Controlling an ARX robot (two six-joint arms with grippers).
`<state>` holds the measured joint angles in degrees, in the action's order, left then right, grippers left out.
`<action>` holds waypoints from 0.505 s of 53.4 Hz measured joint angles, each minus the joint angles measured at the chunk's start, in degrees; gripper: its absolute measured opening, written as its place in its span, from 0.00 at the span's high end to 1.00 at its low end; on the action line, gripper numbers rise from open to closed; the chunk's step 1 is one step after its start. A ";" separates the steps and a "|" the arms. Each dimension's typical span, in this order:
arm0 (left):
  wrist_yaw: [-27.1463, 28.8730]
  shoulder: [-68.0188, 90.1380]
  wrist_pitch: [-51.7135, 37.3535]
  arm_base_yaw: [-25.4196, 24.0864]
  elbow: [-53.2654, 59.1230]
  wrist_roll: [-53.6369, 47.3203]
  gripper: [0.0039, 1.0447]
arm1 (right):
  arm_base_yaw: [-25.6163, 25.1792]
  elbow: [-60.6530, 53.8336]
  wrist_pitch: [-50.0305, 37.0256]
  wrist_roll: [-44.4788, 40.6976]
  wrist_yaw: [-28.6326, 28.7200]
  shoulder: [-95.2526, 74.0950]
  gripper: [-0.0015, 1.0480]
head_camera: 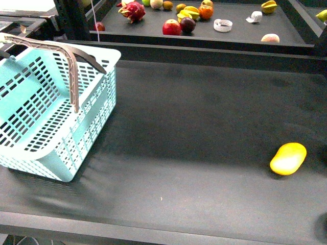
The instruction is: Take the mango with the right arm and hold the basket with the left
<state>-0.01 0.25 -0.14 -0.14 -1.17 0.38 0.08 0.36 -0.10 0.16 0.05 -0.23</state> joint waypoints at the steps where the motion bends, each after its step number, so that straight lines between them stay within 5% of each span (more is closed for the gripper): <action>1: 0.00 0.00 0.00 0.00 0.00 0.00 0.08 | 0.00 0.00 0.00 0.00 0.02 0.00 0.08; 27: 0.00 0.00 0.00 0.00 0.00 0.00 0.08 | 0.00 0.00 0.00 0.00 0.02 0.00 0.08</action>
<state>-0.01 0.25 -0.14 -0.14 -1.17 0.38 0.08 0.36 -0.10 0.16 0.08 -0.23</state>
